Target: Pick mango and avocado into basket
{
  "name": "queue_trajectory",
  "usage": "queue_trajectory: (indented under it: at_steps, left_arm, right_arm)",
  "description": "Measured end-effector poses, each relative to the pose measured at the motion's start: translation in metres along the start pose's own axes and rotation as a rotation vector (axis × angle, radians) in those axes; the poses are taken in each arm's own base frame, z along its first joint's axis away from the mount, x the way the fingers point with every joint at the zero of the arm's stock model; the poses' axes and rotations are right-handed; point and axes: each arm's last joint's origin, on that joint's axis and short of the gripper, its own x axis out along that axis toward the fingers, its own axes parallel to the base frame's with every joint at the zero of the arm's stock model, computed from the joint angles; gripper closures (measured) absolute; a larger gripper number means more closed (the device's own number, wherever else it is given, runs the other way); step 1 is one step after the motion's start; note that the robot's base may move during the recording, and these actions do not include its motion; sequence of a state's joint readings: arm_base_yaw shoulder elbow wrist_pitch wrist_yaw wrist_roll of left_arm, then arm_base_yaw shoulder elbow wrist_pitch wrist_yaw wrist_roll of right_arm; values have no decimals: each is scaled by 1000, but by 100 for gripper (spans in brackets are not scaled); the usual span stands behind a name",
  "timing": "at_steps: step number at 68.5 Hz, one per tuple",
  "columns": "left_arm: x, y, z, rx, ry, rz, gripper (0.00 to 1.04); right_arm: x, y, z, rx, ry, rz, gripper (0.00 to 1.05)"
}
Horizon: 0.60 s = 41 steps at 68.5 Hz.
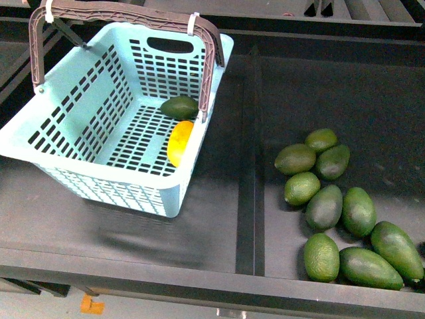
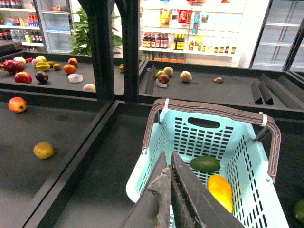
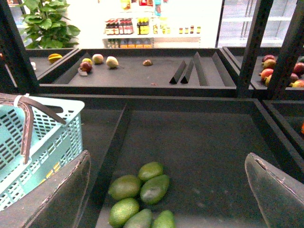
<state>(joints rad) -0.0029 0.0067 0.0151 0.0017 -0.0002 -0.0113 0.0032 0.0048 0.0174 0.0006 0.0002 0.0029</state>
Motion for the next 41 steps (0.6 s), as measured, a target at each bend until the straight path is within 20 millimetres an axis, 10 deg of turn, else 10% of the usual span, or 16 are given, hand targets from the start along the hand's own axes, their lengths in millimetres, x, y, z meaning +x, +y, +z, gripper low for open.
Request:
queue_trajectory:
  at_steps: [24,41]
  left_arm:
    - [0,0,0,0,0,0,102]
    - [0,0,0,0,0,0,45]
  right_arm:
    - [0,0,0,0,0,0,9]
    - [0,0,0,0,0,0,9]
